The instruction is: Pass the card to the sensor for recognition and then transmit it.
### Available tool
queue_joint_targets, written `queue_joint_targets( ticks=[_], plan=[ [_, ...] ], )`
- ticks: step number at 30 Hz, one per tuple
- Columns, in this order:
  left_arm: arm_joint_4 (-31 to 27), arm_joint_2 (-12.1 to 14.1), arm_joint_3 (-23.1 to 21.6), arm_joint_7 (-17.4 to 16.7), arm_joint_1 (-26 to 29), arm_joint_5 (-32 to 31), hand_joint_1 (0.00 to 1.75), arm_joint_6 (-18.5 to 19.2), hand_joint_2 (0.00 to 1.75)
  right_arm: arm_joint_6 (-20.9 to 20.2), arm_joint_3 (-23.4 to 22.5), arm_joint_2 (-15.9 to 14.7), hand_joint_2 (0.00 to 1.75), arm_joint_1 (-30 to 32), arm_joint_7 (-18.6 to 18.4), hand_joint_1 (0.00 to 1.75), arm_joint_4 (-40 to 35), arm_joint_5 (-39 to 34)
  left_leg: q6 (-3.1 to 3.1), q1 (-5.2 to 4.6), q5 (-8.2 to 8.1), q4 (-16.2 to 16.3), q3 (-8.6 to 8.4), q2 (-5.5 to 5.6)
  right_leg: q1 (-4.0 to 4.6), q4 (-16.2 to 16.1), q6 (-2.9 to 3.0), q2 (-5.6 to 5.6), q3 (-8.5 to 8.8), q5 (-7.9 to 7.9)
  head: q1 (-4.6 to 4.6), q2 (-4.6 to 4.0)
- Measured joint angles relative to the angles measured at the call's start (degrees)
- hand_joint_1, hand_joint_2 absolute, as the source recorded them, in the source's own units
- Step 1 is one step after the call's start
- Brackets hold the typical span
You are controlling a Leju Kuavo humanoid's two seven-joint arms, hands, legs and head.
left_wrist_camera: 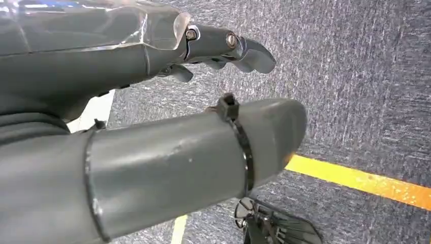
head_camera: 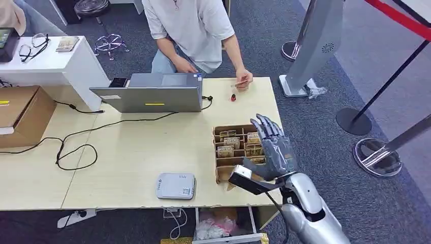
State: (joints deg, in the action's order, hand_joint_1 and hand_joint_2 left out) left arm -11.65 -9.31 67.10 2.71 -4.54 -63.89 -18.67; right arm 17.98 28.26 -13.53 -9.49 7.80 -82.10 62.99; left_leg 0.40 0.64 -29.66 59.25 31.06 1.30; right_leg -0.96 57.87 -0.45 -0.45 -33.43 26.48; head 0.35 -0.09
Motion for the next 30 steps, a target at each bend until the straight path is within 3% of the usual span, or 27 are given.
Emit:
queue_joint_targets(
  ticks=[8, 16, 30],
  plan=[
    [-0.02, -0.02, 0.0, 0.55, 0.08, -0.02, 0.0, 0.31, 0.0, -6.6, 0.98, -3.89, 1.75, 0.82, 0.05, 0.0, -2.95, -2.23, 0.0, 0.0, 0.0, 0.0, 0.02, 0.0, 0.0, 0.0, 0.0, 0.0, 0.01, 0.0, 0.02, 0.0],
    [-0.02, -0.04, 0.0, 2.64, 0.03, -0.37, 0.0, 0.83, 0.0, -14.28, 2.34, -5.64, 1.75, -2.19, 1.62, 0.0, -2.93, -7.14, 0.0, 0.0, 0.01, 0.0, 0.0, 0.0, 0.0, 0.0, 0.0, 0.0, 0.01, -0.01, 0.02, 0.0],
    [-0.02, -0.04, -0.11, 1.11, 0.04, -1.07, 0.0, 1.11, 0.0, -18.68, 3.85, -9.22, 1.75, -5.98, 0.59, 0.0, -0.92, -10.53, 0.0, 0.0, 0.0, 0.0, 0.02, 0.01, -0.01, -0.01, 0.0, 0.01, 0.01, -0.01, 0.0, 0.0]
  ],
)
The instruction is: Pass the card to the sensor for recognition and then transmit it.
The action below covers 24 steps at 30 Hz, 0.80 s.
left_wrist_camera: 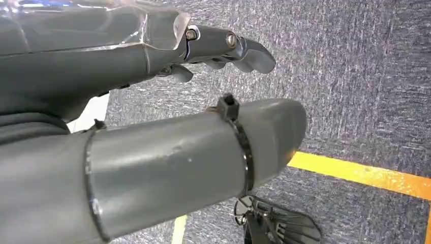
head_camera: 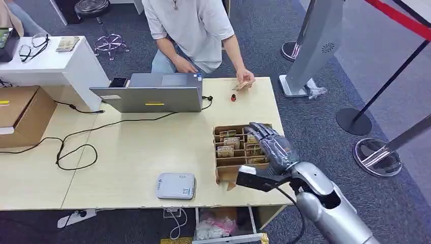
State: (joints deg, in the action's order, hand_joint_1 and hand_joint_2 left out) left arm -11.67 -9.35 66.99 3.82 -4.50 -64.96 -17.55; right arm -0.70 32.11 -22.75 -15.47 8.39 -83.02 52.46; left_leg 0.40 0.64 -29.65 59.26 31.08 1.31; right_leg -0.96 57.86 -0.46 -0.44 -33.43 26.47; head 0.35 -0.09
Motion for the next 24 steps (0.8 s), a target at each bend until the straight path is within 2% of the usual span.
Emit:
queue_joint_targets(
  ticks=[12, 24],
  plan=[
    [0.0, 0.0, -0.13, 0.02, -0.01, -0.31, 0.0, 0.2, 0.0, 0.29, 0.77, -1.55, 1.75, -0.84, -2.01, 0.0, 2.06, -0.68, 0.0, 0.0, 0.0, 0.0, -0.01, 0.0, 0.01, 0.0, 0.0, 0.0, -0.01, 0.0, 0.0, 0.0],
    [0.02, 0.0, -0.13, -0.15, 0.0, 0.02, 0.0, -0.13, 0.0, 0.53, 1.75, -1.55, 1.75, -1.89, -2.01, 0.21, 3.48, 0.17, 0.0, 0.0, 0.0, 0.0, 0.01, 0.01, 0.0, 0.0, 0.0, 0.01, -0.01, 0.0, 0.0, 0.0]
  ],
)
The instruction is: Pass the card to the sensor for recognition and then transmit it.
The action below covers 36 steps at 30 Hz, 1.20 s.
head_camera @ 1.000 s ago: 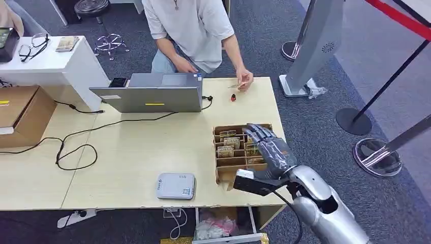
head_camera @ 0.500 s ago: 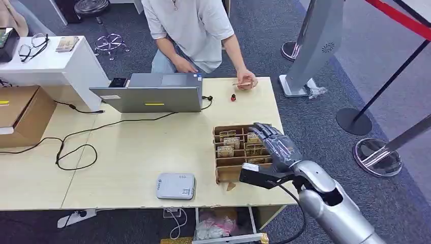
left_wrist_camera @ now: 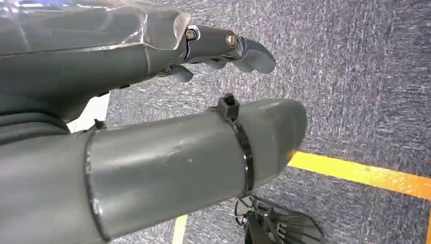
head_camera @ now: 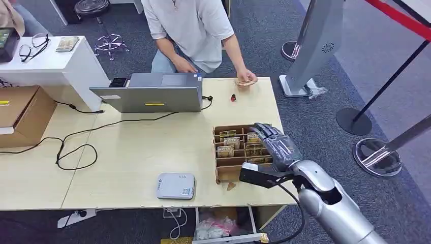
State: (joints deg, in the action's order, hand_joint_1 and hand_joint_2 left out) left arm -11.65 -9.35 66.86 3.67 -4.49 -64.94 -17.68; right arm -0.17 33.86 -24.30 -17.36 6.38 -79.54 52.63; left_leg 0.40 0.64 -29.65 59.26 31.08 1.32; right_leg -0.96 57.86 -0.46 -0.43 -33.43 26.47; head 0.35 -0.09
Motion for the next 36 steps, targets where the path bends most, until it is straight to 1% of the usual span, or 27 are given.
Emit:
queue_joint_targets(
  ticks=[1, 3, 5, 6, 7, 9, 10, 11, 12, 13, 14, 15, 16, 18, 19, 21, 26, 28, 31, 34, 35, 36],
  plan=[
    [-0.02, 0.0, 0.0, 0.0, -0.02, 0.0, 0.0, 0.0, 0.0, 0.0, 0.11, 0.0, 1.75, -0.15, 0.07, 0.26, 0.15, 0.0, 0.0, 0.0, 0.0, 0.0, 0.0, 0.0, 0.0, 0.0, 0.0, 0.0, 0.0, 0.0, 0.0, 0.0],
    [-0.02, 0.0, 0.0, -0.02, -0.01, 0.0, 0.0, -0.04, 0.0, 0.0, 0.26, 0.0, 1.75, -0.38, 0.2, 0.28, 0.28, 0.0, 0.0, 0.0, 0.0, 0.0, 0.0, 0.0, 0.0, 0.0, 0.0, 0.0, 0.0, 0.0, 0.0, 0.0],
    [-0.02, -0.02, 0.0, -0.02, -0.02, 0.0, 0.0, -0.15, 0.0, 0.0, 0.48, 0.0, 1.75, -0.66, 0.28, 0.35, 0.5, 0.0, 0.0, 0.0, 0.0, 0.0, 0.0, 0.0, 0.0, 0.0, 0.0, 0.0, 0.0, 0.0, 0.0, 0.0],
    [0.0, -0.04, 0.0, -0.02, -0.01, 0.02, 0.0, -0.17, 0.0, 0.0, 0.55, 0.0, 1.75, -0.72, 0.26, 0.33, 0.61, 0.0, 0.0, 0.0, 0.0, 0.0, 0.01, 0.0, 0.0, 0.0, 0.0, 0.0, 0.0, 0.0, 0.0, 0.0],
    [0.0, -0.04, 0.0, -0.04, -0.01, 0.02, 0.0, -0.17, 0.0, 0.0, 0.63, 0.0, 1.75, -0.77, 0.26, 0.38, 0.66, 0.0, 0.0, 0.0, 0.0, 0.0, 0.02, 0.01, 0.0, 0.0, 0.0, 0.01, 0.0, 0.0, 0.0, 0.0],
    [0.0, -0.07, 0.0, -0.11, -0.02, 0.07, 0.0, -0.17, 0.0, 0.0, 0.85, 0.0, 1.75, -0.98, 0.28, 0.38, 0.76, 0.0, 0.0, 0.0, 0.0, 0.0, 0.02, 0.01, 0.0, 0.0, 0.0, 0.01, 0.0, 0.0, 0.0, 0.0],
    [0.0, -0.07, 0.0, -0.13, -0.02, 0.07, 0.0, -0.17, 0.0, -0.02, 0.98, 0.0, 1.75, -1.11, 0.28, 0.44, 0.83, 0.0, 0.0, 0.0, 0.0, 0.0, 0.02, 0.01, 0.0, 0.0, 0.0, 0.01, 0.0, 0.0, 0.0, 0.0],
    [-0.02, -0.07, 0.0, -0.2, -0.01, 0.09, 0.0, -0.2, 0.0, -0.02, 1.16, 0.0, 1.75, -1.26, 0.31, 0.52, 1.01, 0.0, 0.0, 0.0, 0.0, 0.0, 0.02, 0.01, 0.0, 0.0, 0.0, 0.01, 0.0, 0.0, 0.0, 0.0],
    [0.0, -0.07, 0.0, -0.2, -0.01, 0.11, 0.0, -0.2, 0.0, -0.04, 1.29, 0.0, 1.75, -1.38, 0.33, 0.52, 1.14, 0.0, 0.0, 0.0, 0.0, 0.0, 0.02, 0.01, 0.0, 0.0, 0.0, 0.02, 0.0, 0.0, 0.0, 0.0],
    [-0.02, -0.07, 0.0, -0.2, -0.01, 0.15, 0.0, -0.2, 0.0, -0.09, 1.42, 0.0, 1.75, -1.51, 0.42, 0.99, 1.27, 0.0, 0.0, 0.0, 0.0, 0.0, 0.02, 0.02, 0.0, 0.0, 0.0, 0.03, 0.0, 0.0, 0.0, 0.0],
    [-0.02, -0.07, 0.0, -0.2, -0.01, 0.15, 0.0, -0.2, 0.0, -0.09, 1.57, 0.0, 1.75, -1.67, 0.48, 0.86, 1.42, 0.0, 0.0, 0.0, 0.0, 0.0, 0.02, 0.02, 0.0, 0.0, 0.0, 0.03, 0.0, 0.0, 0.0, 0.0],
    [0.0, -0.07, 0.0, -0.22, -0.02, 0.15, 0.0, -0.2, 0.0, -0.11, 1.7, 0.0, 1.75, -1.82, 0.52, 0.86, 1.55, 0.0, 0.0, 0.0, 0.0, 0.0, 0.02, 0.01, 0.0, 0.0, 0.0, 0.03, 0.0, 0.0, 0.0, 0.0],
    [-0.02, -0.07, 0.0, -0.22, -0.02, 0.15, 0.0, -0.2, 0.0, -0.11, 1.86, 0.0, 1.75, -1.93, 0.55, 0.65, 1.68, 0.0, 0.0, 0.0, 0.0, 0.0, 0.02, 0.01, 0.0, 0.0, 0.0, 0.02, 0.0, 0.0, 0.0, 0.0],
    [0.0, -0.07, 0.0, -0.37, -0.01, 0.15, 0.0, -0.2, 0.0, -0.11, 2.01, 0.0, 1.75, -2.0, 0.61, 0.66, 1.88, 0.0, 0.0, 0.0, 0.0, 0.0, 0.02, 0.02, 0.0, 0.0, 0.0, 0.03, 0.0, 0.0, 0.0, 0.0],
    [-0.02, -0.07, 0.0, -0.37, -0.01, 0.15, 0.0, -0.2, 0.0, -0.09, 2.05, 0.0, 1.75, -2.02, 0.63, 0.77, 2.03, 0.0, 0.0, 0.0, 0.0, 0.0, 0.02, 0.03, 0.0, 0.0, 0.0, 0.03, 0.0, 0.0, 0.0, 0.0],
    [0.0, -0.07, 0.0, -0.39, -0.01, 0.07, 0.0, -0.2, 0.0, -0.09, 2.12, 0.0, 1.75, -2.02, 0.63, 0.75, 2.12, 0.0, 0.0, 0.0, 0.0, 0.0, 0.02, 0.03, 0.0, 0.0, 0.0, 0.03, 0.0, 0.0, 0.0, 0.0],
    [-0.02, -0.07, 0.0, -0.39, -0.01, -0.2, 0.0, -0.15, 0.0, -0.18, 2.67, 0.0, 1.75, -2.01, 0.55, 0.8, 2.27, -0.02, 0.0, 0.0, 0.0, 0.0, 0.02, 0.03, 0.0, 0.0, 0.0, 0.03, 0.0, 0.0, 0.0, 0.0],
    [0.0, -0.07, 0.0, -0.37, -0.01, -0.22, 0.0, -0.13, 0.0, -0.28, 2.91, 0.0, 1.75, -2.01, 0.37, 0.79, 2.36, -0.09, 0.0, 0.0, 0.0, 0.0, 0.01, 0.03, 0.0, 0.0, 0.0, 0.03, 0.0, 0.0, 0.0, 0.0],
    [-0.02, -0.07, 0.0, -0.37, -0.01, -0.35, 0.0, 0.0, 0.0, -0.7, 2.99, 0.0, 1.75, -2.02, 0.22, 0.84, 2.47, -0.39, 0.0, 0.0, 0.0, 0.0, 0.01, 0.03, 0.0, 0.0, 0.0, 0.03, 0.0, 0.0, 0.0, 0.0],
    [-0.02, -0.07, -0.02, -0.37, -0.01, -0.37, 0.0, 0.04, 0.0, -0.81, 3.13, 0.0, 1.75, -2.02, 0.02, 0.84, 2.58, -0.57, 0.0, 0.0, 0.0, 0.0, 0.01, 0.03, 0.0, 0.0, 0.0, 0.03, 0.0, 0.0, 0.0, 0.0],
    [0.0, -0.07, 0.0, -0.35, -0.01, -0.37, 0.0, 0.09, 0.0, -0.87, 3.17, 0.0, 1.75, -2.02, -0.04, 0.87, 2.58, -0.63, 0.0, 0.0, 0.0, 0.0, 0.01, 0.03, 0.0, 0.0, 0.0, 0.03, 0.0, 0.0, 0.0, 0.0],
    [-0.02, -0.07, 0.0, -0.35, -0.01, -0.37, 0.0, 0.18, 0.0, -0.9, 3.25, 0.0, 1.75, -2.03, -0.11, 0.86, 2.62, -0.7, 0.0, 0.0, 0.0, 0.0, 0.01, 0.03, 0.0, 0.0, 0.0, 0.03, 0.0, 0.0, 0.0, 0.0]
  ],
)
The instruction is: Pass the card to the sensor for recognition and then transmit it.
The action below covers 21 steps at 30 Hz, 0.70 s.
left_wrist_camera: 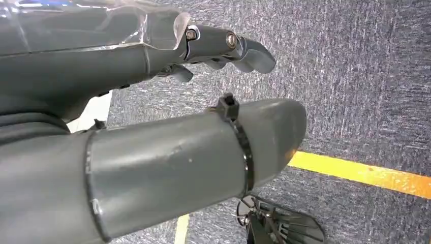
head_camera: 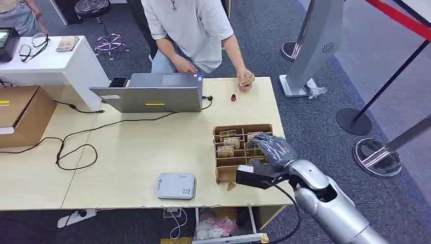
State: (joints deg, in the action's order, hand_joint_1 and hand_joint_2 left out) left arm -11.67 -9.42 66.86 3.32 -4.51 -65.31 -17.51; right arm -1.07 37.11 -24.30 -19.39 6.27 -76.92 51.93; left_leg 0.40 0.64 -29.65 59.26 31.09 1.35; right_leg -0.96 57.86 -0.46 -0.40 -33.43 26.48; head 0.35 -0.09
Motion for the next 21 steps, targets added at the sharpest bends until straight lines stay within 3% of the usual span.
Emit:
queue_joint_targets(
  ticks=[21],
  plan=[
    [0.0, 0.02, -0.35, 0.42, 0.0, -0.98, 0.0, 0.7, 0.0, 0.18, 0.26, 0.04, 1.75, -1.64, -1.66, 0.89, 1.71, -0.31, 0.0, 0.0, 0.0, 0.0, 0.0, 0.0, 0.0, 0.0, 0.0, 0.0, -0.01, 0.0, 0.0, 0.0]
  ],
)
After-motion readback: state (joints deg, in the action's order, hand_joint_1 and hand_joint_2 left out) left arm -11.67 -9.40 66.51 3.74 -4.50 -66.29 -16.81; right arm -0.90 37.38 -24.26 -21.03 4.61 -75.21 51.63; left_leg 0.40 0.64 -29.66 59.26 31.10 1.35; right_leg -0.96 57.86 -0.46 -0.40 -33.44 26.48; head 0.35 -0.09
